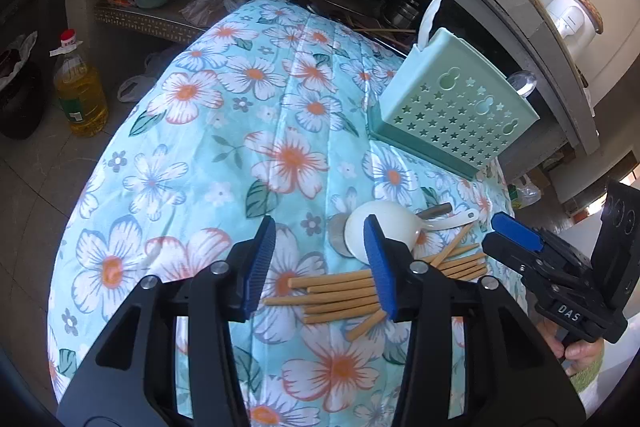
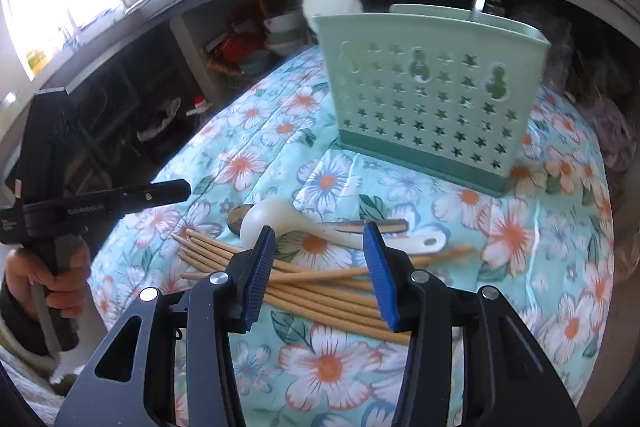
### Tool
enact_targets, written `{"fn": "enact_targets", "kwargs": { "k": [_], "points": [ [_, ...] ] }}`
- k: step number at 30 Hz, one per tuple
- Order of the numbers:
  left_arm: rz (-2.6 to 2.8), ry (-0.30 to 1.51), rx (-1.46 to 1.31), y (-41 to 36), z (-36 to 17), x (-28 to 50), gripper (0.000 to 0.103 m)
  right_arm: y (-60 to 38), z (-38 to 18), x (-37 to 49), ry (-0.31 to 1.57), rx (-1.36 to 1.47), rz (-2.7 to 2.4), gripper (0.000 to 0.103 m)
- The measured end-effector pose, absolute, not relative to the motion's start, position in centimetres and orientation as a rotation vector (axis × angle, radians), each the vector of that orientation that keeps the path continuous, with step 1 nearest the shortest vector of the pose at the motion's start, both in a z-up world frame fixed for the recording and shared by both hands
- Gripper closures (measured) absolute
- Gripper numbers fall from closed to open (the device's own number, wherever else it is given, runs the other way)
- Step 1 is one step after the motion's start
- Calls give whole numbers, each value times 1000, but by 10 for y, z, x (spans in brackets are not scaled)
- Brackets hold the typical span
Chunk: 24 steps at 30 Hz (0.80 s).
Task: Organize utensils
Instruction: 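Grasp the white ladle handle with the right tool while the left tool moves to the chopsticks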
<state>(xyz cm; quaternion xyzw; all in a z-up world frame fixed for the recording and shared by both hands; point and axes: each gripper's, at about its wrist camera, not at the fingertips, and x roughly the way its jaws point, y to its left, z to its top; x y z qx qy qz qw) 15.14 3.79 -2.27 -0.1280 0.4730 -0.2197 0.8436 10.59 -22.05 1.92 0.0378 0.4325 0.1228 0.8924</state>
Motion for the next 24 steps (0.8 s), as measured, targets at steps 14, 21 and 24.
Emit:
{"fn": "enact_targets", "kwargs": {
  "k": [14,21,24],
  "points": [
    [-472,996,-297,53,-29,151,86,-172,-17,139,998,-514,371,59],
    [-465,991,-318,61,-29,156,86,-156,-27,146,1000,-611,399,66],
    [-464,986,-323,64,-29,157,86,-162,-20,158,990,-507,387,69]
  ]
}}
